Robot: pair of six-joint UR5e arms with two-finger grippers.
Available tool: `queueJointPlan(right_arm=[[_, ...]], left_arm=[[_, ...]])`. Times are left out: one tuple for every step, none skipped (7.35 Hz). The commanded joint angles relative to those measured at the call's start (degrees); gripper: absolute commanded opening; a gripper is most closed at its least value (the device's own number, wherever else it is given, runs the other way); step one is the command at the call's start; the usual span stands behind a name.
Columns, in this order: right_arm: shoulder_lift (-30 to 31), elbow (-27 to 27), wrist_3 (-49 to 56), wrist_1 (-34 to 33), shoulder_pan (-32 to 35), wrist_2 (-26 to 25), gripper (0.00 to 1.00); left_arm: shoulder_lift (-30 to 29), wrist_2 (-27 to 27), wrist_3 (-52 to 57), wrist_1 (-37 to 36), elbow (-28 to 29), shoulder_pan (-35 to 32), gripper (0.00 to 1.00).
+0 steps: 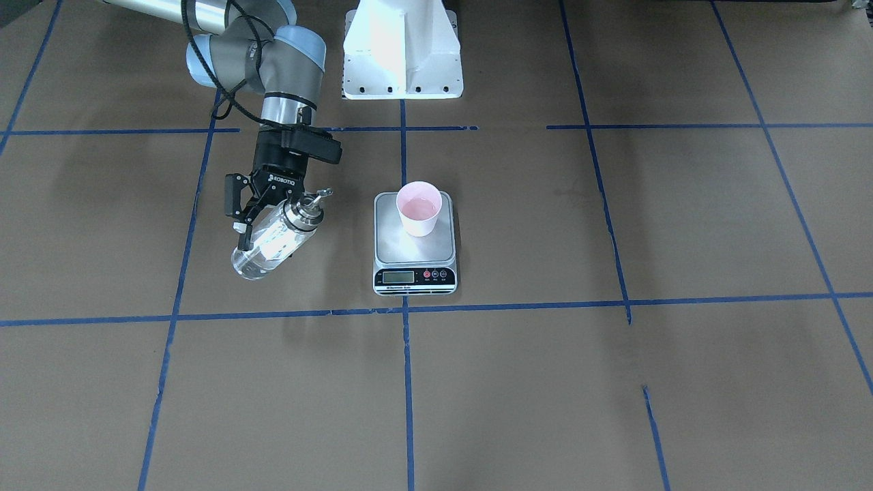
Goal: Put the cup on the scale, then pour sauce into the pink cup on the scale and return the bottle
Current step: 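Lift the dispenser with the right gripper and tilt its spout over the pink cup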
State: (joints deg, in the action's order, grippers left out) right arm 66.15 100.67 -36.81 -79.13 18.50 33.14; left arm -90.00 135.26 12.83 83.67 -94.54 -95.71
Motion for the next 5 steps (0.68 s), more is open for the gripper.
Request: queueJointPlan(right_arm=[[-0.23, -2.73, 5.51, -0.93, -3.19, -7.08, 0.0], [-0.32, -4.41, 5.7, -2.68, -3.81, -8.26, 0.0], [-1.54, -4.86, 5.7, -6.78, -4.17, -9.14, 0.0], [-3.64, -4.95, 5.7, -12.65, -4.43, -10.71, 0.0], [-5.05, -4.95, 5.7, -16.54, -4.78, -11.25, 0.0]], left_arm=[[0.0, 0.0, 0.0, 0.0, 0.15, 0.17, 1.0], [0.0, 0.0, 0.0, 0.0, 0.15, 0.17, 1.0], [0.0, 0.0, 0.0, -0.09, 0.15, 0.17, 1.0], [0.08, 0.0, 0.0, -0.09, 0.15, 0.17, 1.0], [0.09, 0.0, 0.0, -0.09, 0.23, 0.17, 1.0]])
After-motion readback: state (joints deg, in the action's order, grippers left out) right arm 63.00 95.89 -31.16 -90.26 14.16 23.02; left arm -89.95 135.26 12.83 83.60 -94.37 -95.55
